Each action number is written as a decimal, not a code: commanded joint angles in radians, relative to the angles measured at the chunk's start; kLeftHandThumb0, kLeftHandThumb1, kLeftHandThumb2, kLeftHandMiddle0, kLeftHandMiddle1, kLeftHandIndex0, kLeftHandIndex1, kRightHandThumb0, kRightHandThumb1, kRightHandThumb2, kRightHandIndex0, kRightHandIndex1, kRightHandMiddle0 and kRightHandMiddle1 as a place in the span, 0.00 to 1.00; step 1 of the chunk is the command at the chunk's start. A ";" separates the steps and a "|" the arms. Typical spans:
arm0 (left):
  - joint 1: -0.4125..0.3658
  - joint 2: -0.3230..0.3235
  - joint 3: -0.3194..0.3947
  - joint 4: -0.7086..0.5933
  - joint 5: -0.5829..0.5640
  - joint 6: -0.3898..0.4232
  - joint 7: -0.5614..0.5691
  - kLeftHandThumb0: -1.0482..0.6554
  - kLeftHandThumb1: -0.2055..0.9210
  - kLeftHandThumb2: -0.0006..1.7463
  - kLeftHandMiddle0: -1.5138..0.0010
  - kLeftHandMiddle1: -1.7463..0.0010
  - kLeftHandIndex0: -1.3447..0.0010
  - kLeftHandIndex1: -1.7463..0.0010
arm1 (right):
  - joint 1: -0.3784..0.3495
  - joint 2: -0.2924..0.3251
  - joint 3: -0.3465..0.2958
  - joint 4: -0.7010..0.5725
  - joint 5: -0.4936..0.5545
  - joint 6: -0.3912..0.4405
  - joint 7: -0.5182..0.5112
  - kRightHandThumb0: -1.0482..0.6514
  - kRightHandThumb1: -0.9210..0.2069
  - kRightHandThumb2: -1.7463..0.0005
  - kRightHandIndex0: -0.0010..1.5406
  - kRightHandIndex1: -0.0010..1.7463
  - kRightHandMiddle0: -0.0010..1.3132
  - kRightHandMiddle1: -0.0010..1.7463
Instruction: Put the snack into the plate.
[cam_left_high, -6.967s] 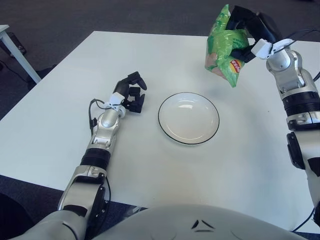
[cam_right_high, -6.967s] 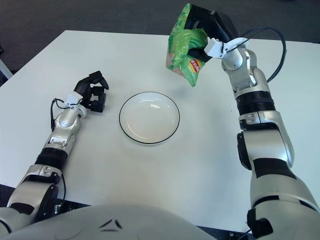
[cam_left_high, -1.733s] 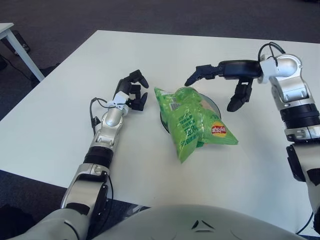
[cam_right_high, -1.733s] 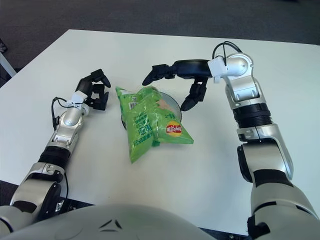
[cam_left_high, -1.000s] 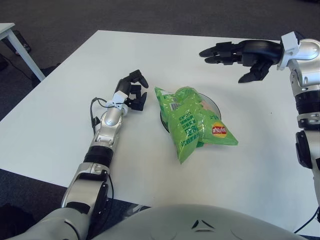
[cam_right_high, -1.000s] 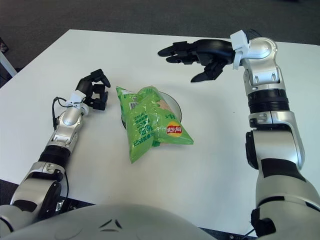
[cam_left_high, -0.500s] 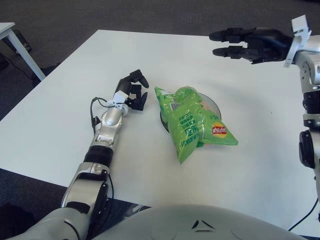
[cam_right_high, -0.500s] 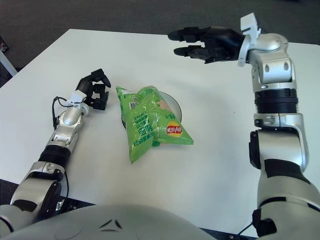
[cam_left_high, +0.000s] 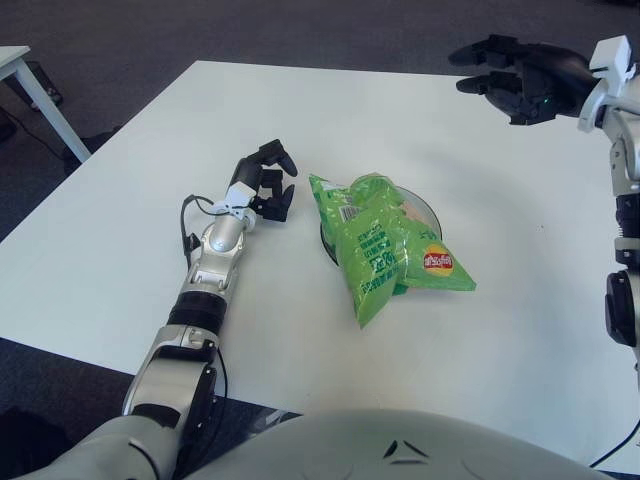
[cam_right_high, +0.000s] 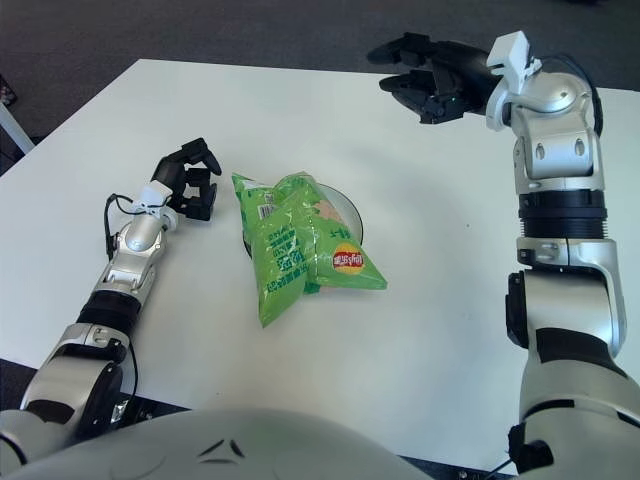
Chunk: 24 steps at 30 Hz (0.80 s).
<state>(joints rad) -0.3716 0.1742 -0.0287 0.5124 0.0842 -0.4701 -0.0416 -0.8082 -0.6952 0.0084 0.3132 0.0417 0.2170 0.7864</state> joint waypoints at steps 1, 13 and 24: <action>0.168 -0.058 -0.019 0.122 -0.014 -0.013 -0.011 0.31 0.37 0.82 0.18 0.00 0.48 0.00 | 0.085 0.038 -0.043 0.017 -0.006 -0.016 -0.099 0.46 0.36 0.34 0.16 0.54 0.03 0.81; 0.158 -0.060 0.002 0.144 -0.045 -0.036 -0.036 0.31 0.38 0.82 0.18 0.00 0.48 0.00 | 0.176 0.194 -0.171 0.169 0.049 -0.089 -0.371 0.41 0.07 0.64 0.24 0.70 0.18 1.00; 0.143 -0.051 0.011 0.177 -0.043 -0.066 -0.044 0.31 0.39 0.81 0.18 0.00 0.49 0.00 | 0.259 0.266 -0.220 0.255 0.076 -0.151 -0.436 0.39 0.25 0.48 0.38 0.92 0.28 1.00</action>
<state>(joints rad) -0.3832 0.1712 0.0012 0.5547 0.0348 -0.5165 -0.0818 -0.6003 -0.4626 -0.1808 0.5252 0.0878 0.1139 0.3629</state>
